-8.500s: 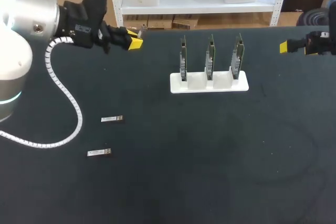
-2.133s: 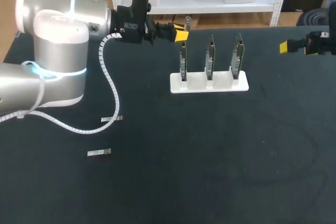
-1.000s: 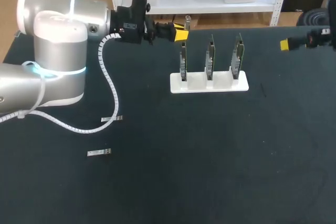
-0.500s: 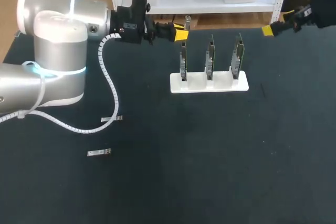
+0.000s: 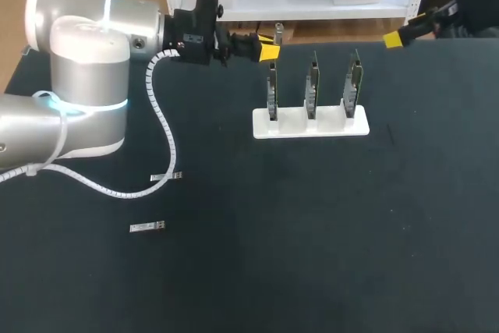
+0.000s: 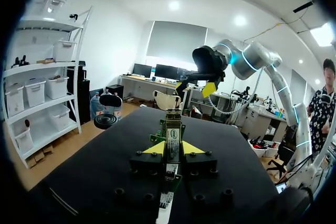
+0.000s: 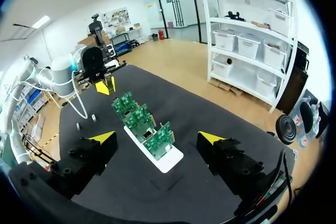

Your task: Pick up the optical module with the left hand, and insert it into the network port with the right hand.

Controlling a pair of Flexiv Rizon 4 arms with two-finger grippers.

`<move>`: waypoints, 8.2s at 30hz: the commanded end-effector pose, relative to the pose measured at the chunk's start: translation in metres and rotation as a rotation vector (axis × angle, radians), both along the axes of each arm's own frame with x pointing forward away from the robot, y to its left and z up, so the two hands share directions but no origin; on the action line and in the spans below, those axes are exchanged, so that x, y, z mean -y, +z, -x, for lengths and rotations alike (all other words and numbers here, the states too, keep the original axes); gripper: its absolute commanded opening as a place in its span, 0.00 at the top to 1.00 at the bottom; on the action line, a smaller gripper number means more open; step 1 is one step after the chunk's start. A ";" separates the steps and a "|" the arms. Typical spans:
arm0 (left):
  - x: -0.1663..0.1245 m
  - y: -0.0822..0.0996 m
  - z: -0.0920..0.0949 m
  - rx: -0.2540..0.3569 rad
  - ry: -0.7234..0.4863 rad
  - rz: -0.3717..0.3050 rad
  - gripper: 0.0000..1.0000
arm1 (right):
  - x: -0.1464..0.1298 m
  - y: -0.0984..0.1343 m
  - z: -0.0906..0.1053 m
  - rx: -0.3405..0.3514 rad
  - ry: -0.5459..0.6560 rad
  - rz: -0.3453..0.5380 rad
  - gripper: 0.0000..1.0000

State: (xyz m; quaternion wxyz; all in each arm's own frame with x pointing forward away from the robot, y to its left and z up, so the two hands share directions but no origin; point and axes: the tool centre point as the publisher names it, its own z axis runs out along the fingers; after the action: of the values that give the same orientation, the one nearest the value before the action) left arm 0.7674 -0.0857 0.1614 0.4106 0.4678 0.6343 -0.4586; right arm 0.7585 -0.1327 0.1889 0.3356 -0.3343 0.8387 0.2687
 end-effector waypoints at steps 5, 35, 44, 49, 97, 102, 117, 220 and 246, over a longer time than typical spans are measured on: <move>0.000 -0.001 -0.001 0.001 -0.002 0.002 1.00 | -0.001 0.001 -0.007 -0.006 0.073 -0.027 0.00; 0.000 -0.001 -0.001 0.001 -0.002 0.002 1.00 | -0.106 0.019 -0.012 0.062 0.634 -0.108 0.00; 0.000 -0.001 -0.001 0.001 -0.002 0.002 1.00 | -0.119 0.012 -0.007 0.054 0.610 -0.066 0.00; 0.000 -0.001 -0.001 0.001 -0.002 0.002 1.00 | -0.119 0.012 -0.007 0.054 0.610 -0.066 0.00; 0.000 -0.001 -0.001 0.001 -0.002 0.002 1.00 | -0.177 0.007 -0.011 0.096 0.741 -0.005 0.00; 0.000 -0.001 -0.001 0.001 -0.002 0.002 1.00 | -0.179 0.007 -0.011 0.101 0.738 -0.009 0.00; 0.000 -0.001 -0.001 0.001 -0.002 0.002 1.00 | -0.189 0.003 -0.014 0.100 0.773 -0.031 0.00; -0.050 -0.001 -0.001 0.206 0.001 -0.265 0.00 | -0.188 0.007 -0.014 0.127 0.753 -0.013 1.00; -0.041 -0.021 0.004 0.176 -0.044 -0.415 0.00 | -0.188 0.007 -0.011 0.123 0.757 -0.006 1.00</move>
State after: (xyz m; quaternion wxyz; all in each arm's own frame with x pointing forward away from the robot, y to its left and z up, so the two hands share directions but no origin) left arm 0.7632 -0.0444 0.1414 0.3507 0.5936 0.6660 -0.2848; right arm 0.7726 0.0557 0.1954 0.2618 -0.6354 0.6324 0.3574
